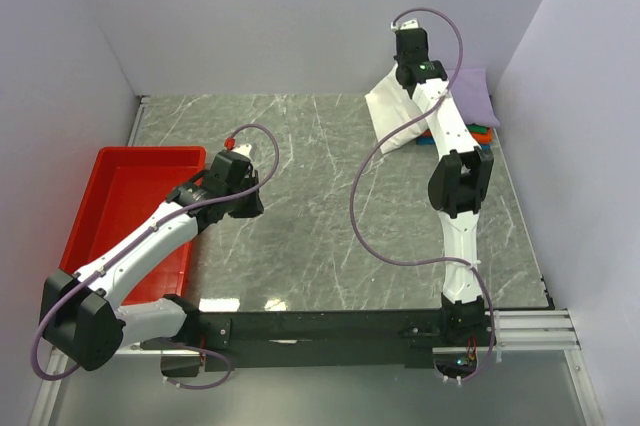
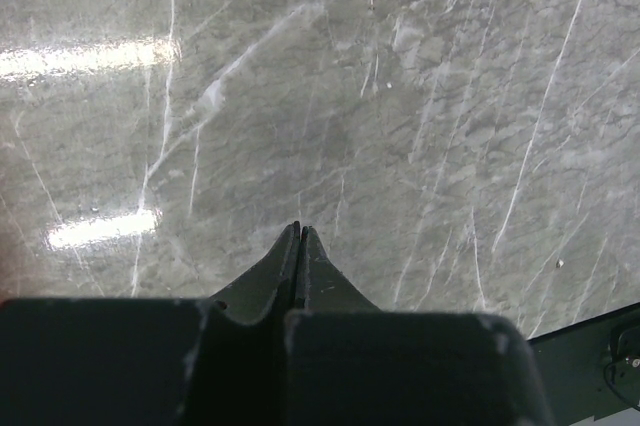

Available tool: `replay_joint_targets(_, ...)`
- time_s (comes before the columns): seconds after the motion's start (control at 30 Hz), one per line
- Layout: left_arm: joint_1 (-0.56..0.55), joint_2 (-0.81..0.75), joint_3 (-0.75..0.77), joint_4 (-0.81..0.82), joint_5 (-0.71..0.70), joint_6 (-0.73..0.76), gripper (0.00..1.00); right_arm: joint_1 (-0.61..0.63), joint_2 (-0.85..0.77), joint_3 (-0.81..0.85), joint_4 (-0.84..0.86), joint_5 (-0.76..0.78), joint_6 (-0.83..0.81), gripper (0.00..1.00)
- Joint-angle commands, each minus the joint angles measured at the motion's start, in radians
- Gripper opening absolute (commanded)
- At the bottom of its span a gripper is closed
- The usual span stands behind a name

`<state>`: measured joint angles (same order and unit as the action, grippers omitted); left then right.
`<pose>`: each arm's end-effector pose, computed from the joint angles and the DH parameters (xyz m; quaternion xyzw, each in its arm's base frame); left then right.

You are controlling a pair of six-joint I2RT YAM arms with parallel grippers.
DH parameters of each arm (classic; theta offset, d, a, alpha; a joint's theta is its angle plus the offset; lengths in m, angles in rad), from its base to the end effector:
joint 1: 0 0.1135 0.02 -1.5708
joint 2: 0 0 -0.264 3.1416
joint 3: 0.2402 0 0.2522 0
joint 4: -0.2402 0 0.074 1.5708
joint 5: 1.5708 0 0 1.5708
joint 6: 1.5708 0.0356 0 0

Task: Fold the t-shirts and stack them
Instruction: Neatly place the folded tshirt to the corner

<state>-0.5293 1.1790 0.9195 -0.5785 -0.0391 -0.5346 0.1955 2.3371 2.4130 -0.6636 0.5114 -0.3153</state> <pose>0.2119 -0.1223 0.2712 -0.0095 0.9334 -0.1660 0.3179 0.5235 0.0859 0.3239 -0.1000 0.8554 -0.2499 0.4425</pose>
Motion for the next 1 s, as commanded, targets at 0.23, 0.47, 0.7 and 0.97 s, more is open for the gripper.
replay_joint_targets(0.23, 0.003, -0.010, -0.007, 0.045, 0.030, 0.019, 0.01, -0.004, -0.120, 0.090, 0.148, 0.075, -0.071, 0.00)
replay_joint_targets(0.47, 0.003, -0.012, -0.010, 0.049, 0.053, 0.015, 0.01, -0.002, -0.153, 0.092, 0.182, 0.113, -0.113, 0.00)
replay_joint_targets(0.7, 0.003, -0.010, -0.011, 0.051, 0.059, 0.013, 0.01, -0.001, -0.177, 0.109, 0.205, 0.133, -0.137, 0.00)
replay_joint_targets(0.97, 0.003, -0.013, -0.013, 0.051, 0.065, 0.013, 0.01, -0.001, -0.203, 0.123, 0.223, 0.147, -0.149, 0.00)
